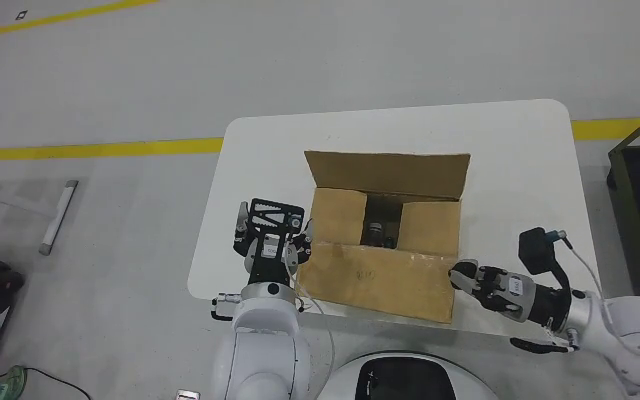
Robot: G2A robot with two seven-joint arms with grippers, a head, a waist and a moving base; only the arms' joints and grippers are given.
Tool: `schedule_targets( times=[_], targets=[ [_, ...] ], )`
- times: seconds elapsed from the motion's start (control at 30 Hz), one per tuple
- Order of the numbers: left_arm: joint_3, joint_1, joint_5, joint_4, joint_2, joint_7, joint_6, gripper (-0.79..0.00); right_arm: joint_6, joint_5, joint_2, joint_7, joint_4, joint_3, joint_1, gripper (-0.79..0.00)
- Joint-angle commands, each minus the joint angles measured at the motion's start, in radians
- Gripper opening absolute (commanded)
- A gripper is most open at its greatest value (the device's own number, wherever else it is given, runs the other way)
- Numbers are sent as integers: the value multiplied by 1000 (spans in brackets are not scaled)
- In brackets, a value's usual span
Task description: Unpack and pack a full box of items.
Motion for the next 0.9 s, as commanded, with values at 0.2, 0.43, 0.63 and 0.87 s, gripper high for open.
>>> schedule_targets(
  times=[0.2, 0.43, 0.63, 0.87],
  targets=[
    [0, 0, 0, 0, 0, 0, 0, 0, 10, -1, 3, -37, -8, 35, 11, -785],
    [0, 0, 0, 0, 0, 0, 0, 0, 49, 7, 7, -78, 44, 96, 44, -579],
    [0, 0, 0, 0, 0, 0, 0, 0, 57, 0, 12, -20, 64, 47, 96, -496],
    [0, 0, 0, 0, 0, 0, 0, 0, 66, -16, 15, 25, 97, -29, 159, -434]
  ],
)
